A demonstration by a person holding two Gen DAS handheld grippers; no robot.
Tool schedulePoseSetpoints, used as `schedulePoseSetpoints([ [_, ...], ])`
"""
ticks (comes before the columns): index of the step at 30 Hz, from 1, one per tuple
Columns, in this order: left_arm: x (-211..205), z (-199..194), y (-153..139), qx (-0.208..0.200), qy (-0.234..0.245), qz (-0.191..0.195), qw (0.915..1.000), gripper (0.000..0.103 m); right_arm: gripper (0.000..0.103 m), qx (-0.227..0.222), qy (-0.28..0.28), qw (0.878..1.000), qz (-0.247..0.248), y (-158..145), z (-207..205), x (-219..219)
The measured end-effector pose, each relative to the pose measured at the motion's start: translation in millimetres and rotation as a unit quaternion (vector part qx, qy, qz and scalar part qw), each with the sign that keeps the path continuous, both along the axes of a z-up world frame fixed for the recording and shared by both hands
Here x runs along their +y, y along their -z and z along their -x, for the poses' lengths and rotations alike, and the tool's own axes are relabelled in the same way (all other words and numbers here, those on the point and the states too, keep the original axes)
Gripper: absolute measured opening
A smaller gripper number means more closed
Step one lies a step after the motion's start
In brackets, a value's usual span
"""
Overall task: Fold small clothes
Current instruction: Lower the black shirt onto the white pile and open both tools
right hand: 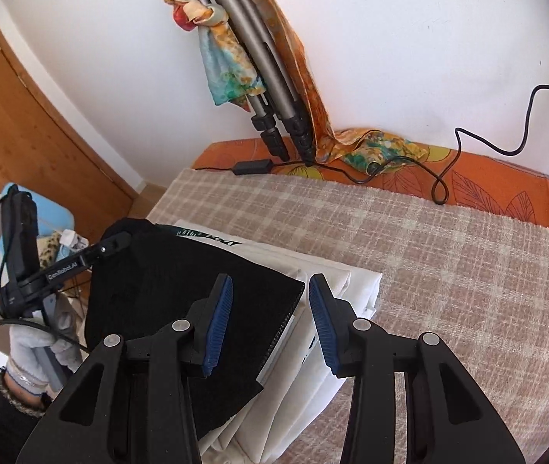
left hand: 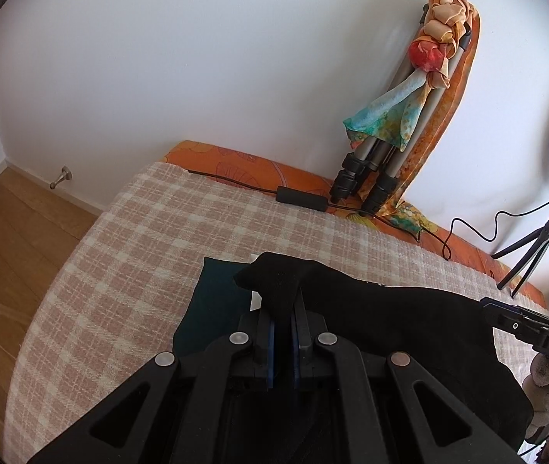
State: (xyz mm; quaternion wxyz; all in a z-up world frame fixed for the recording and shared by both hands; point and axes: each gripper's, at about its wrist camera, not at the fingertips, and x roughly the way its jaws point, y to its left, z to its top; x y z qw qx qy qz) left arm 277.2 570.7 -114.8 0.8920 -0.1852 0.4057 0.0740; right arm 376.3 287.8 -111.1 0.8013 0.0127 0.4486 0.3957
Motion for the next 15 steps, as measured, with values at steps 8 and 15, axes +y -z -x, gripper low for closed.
schedulePoseSetpoints([
  [8,0,0,-4,-0.008,-0.003,-0.010,0.9999,0.004,0.005,-0.086,-0.010,0.995,0.050,-17,8,17],
  [15,18,-18,8,0.018,-0.073,-0.047,0.9961,0.035,0.011,-0.149,0.026,0.976,0.156,-13,-3,42],
])
